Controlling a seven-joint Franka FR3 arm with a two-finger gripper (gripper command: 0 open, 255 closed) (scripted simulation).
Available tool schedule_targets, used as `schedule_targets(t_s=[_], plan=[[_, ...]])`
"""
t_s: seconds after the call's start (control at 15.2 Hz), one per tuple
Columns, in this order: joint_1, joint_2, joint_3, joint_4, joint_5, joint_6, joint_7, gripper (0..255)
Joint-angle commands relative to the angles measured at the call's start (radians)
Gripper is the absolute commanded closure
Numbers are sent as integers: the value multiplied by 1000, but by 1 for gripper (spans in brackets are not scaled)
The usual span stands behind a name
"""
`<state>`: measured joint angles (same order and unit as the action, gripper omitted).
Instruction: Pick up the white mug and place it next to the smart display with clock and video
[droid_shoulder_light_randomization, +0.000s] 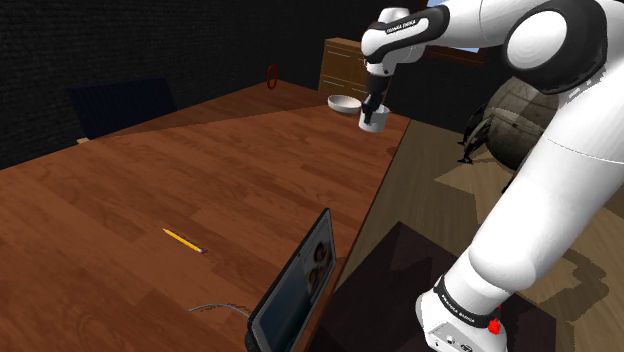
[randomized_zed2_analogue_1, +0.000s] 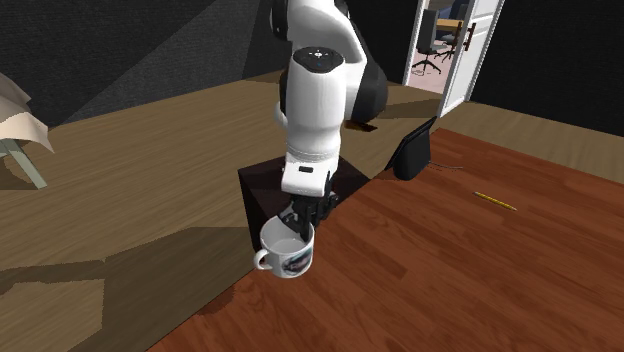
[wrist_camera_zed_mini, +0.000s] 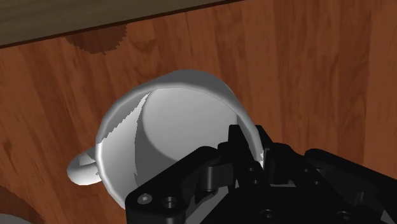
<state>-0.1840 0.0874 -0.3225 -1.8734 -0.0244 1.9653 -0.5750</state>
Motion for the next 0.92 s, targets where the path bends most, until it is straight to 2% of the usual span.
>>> schedule_targets(t_s=[0.0,0.86], plan=[[0,-6,-1,23,-2,-29,-1,255],[0,-19,-1,182,-5,-200,-5,255]])
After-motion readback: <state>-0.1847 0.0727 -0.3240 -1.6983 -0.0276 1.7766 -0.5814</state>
